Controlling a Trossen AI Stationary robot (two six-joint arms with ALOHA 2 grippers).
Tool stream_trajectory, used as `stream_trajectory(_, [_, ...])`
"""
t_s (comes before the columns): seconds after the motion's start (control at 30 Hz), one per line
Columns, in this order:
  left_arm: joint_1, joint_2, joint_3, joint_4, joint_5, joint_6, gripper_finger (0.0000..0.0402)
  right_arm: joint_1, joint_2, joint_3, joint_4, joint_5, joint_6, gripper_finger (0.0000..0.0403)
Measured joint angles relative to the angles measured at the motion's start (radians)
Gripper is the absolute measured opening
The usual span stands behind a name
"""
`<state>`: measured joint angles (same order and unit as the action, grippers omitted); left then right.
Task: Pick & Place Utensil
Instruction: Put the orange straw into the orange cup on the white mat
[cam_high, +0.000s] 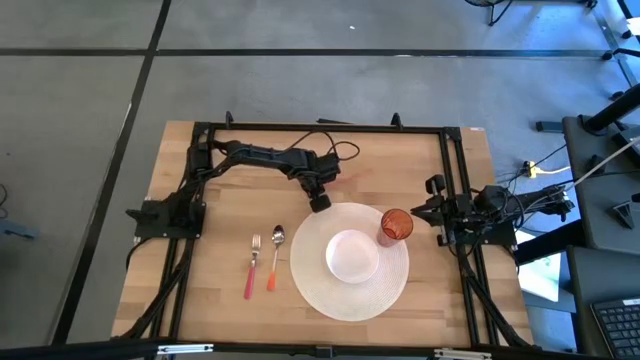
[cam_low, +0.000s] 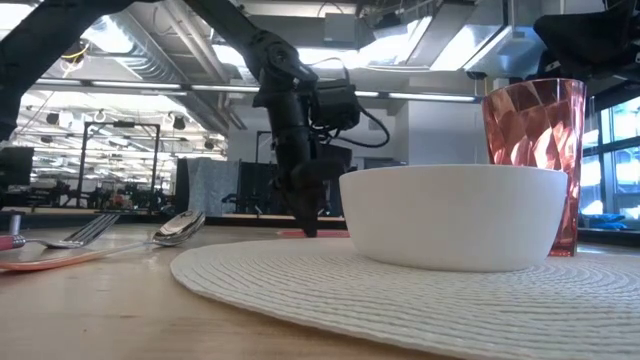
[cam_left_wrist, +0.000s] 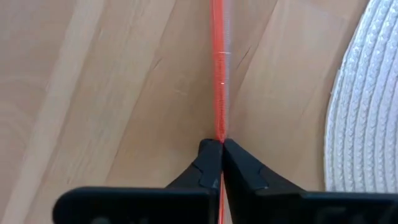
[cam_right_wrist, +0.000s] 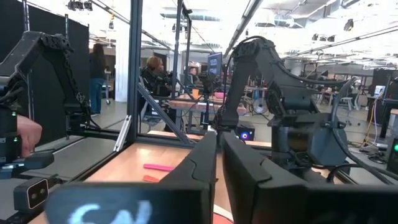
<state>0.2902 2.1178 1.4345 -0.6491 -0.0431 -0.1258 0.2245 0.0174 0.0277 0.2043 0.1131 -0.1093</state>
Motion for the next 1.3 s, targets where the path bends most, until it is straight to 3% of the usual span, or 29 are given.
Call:
stream_trajectory(0.2, [-0.023,-0.014,0.025,-0.017,-0.081,0.011,0.0002,0.000,0.000,0.000,0.000,0.000,-0.001,0.0030])
stream_trajectory(0.47, [-0.073,-0.185,0.091,-0.181,-0.458,0.089,0.0002,0.000,0.000,0.000,0.011,0.000,0.001,0.0030])
stream_trajectory(0.57, [-0.097,-0.257,0.096,-0.195,-0.534,0.149,0.0002,0.000,0.000,0.000,0.011,0.000,0.000,0.0030])
stream_trajectory(0.73, [-0.171,-0.364,0.134,-0.186,-0.707,0.362,0.0002,0.000,0.000,0.000,0.012,0.033,0.003,0.0030])
stream_trajectory(1.0, [-0.328,-0.363,0.232,-0.156,-0.990,0.823,0.0002,0.000,0.000,0.000,0.006,0.203,0.052,0.0030])
stream_trajectory(1.3, [-0.465,-0.356,0.259,0.049,-1.056,1.341,0.0002,0.000,0.000,0.000,-0.039,0.349,0.082,0.0030])
